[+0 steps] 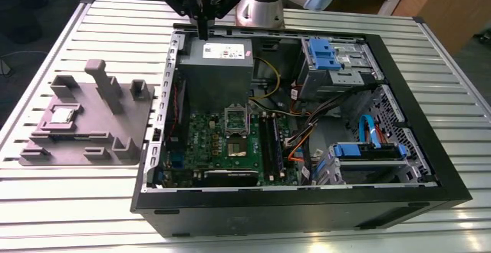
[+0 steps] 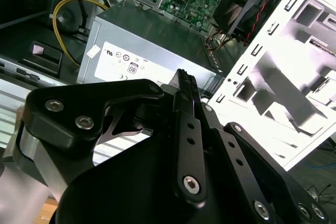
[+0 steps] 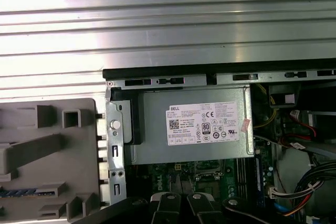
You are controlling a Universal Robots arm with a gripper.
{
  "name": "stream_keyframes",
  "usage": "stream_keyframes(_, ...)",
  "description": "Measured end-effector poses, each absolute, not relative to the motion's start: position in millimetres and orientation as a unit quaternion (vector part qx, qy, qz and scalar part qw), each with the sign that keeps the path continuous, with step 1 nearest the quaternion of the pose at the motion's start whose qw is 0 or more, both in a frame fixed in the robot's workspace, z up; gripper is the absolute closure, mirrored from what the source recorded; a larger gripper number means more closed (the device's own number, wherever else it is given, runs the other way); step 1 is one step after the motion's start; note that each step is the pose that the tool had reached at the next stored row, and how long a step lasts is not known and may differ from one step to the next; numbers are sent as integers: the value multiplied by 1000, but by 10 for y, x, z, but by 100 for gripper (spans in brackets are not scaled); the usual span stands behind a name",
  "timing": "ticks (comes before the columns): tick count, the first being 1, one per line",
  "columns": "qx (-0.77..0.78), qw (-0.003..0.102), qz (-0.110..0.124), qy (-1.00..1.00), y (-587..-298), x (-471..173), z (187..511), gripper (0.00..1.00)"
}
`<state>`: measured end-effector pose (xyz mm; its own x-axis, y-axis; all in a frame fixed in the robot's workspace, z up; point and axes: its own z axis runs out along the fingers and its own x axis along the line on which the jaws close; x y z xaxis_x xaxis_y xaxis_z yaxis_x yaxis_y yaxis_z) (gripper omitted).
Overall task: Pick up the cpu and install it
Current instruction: 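Reach for the cpu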
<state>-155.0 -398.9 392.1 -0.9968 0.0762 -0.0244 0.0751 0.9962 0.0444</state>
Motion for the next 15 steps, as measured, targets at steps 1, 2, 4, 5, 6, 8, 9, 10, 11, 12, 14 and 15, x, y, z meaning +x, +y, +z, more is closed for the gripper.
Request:
stream_keyframes(1,38,13,22,999,-3989,-1552,3921,90)
stream_keyframes(2,38,13,22,999,-3989,-1555,3921,90)
stream_keyframes(4,38,13,22,999,-3990,-1560,3921,90)
stream_keyframes(5,38,13,22,999,-3989,-1563,3921,90)
stream_keyframes(6,38,13,22,999,-3989,-1565,3921,90)
stream_keyframes(8,38,13,22,999,-3989,-1570,3921,90)
stream_keyframes(9,38,13,22,999,-3989,-1572,3921,90)
stream_keyframes(10,38,13,22,999,-3989,-1574,3921,90)
stream_keyframes(11,38,13,22,999,-3989,-1577,3921,90)
stream_keyframes(12,38,13,22,999,-3989,-1579,3921,90)
stream_keyframes(14,38,13,22,999,-3989,-1583,3921,90)
stream_keyframes(15,38,13,22,999,-3989,-1585,3921,90)
